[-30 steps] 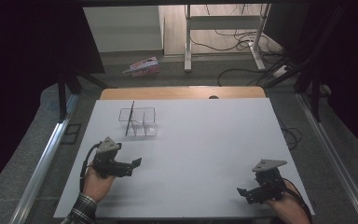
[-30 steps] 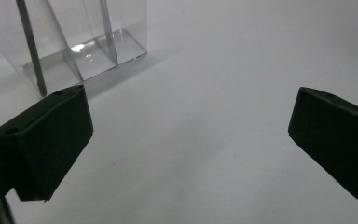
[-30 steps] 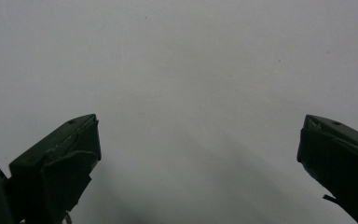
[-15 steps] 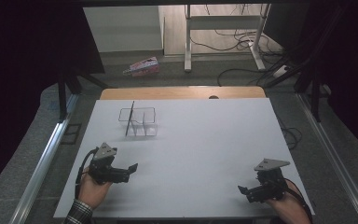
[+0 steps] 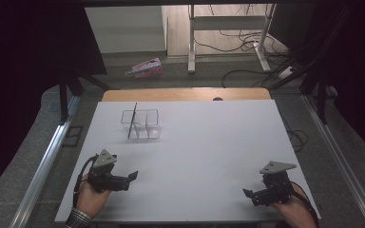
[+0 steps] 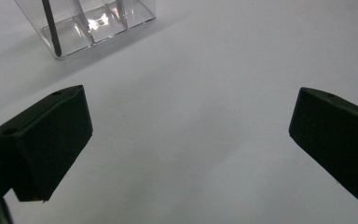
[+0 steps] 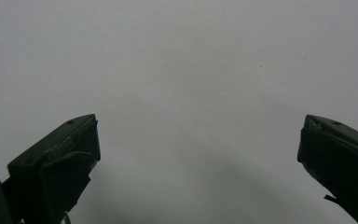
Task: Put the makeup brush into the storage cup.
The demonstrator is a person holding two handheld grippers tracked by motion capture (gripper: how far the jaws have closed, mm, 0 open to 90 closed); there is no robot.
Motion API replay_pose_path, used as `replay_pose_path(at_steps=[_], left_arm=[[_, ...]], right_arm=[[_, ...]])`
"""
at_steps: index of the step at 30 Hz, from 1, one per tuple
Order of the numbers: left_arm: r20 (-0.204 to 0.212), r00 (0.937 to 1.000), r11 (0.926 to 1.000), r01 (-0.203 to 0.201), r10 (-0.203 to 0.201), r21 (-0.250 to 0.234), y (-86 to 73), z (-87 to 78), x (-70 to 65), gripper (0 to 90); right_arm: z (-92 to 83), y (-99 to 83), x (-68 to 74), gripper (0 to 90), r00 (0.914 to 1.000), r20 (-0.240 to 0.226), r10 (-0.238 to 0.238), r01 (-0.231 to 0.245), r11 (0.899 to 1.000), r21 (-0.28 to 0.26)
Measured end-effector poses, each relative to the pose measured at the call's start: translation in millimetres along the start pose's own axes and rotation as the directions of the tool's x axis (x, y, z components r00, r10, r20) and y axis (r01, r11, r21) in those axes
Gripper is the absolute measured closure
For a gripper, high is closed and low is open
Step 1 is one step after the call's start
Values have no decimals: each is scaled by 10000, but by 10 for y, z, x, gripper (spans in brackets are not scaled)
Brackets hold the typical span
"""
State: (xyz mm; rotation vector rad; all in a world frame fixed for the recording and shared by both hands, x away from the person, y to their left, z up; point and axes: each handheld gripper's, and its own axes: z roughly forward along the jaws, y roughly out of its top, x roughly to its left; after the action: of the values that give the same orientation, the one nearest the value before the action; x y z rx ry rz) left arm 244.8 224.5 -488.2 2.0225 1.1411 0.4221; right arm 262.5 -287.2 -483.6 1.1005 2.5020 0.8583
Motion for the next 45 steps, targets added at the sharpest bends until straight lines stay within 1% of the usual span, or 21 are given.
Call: replay_pose_path(at_steps=[12, 24, 35, 45], left_arm=[[-89, 9999, 10000, 58, -58, -15, -108, -80, -19, 0], [-201, 9997, 9999, 101, -100, 72, -179, -156, -16, 0], [-373, 9993, 9999, 99, -94, 112, -244, -223, -23, 0], [-516, 9985, 9998, 204, -199, 85, -315, -294, -26, 0]], right_arm=[[4, 1, 4, 0, 10000, -24, -37, 37, 10000, 38], [6, 1, 9, 0, 10000, -51, -61, 61, 10000, 78], [7, 2, 8, 0, 10000, -52, -58, 58, 9999, 86], [7, 2, 8, 0, 10000, -57, -25, 26, 10000, 84]])
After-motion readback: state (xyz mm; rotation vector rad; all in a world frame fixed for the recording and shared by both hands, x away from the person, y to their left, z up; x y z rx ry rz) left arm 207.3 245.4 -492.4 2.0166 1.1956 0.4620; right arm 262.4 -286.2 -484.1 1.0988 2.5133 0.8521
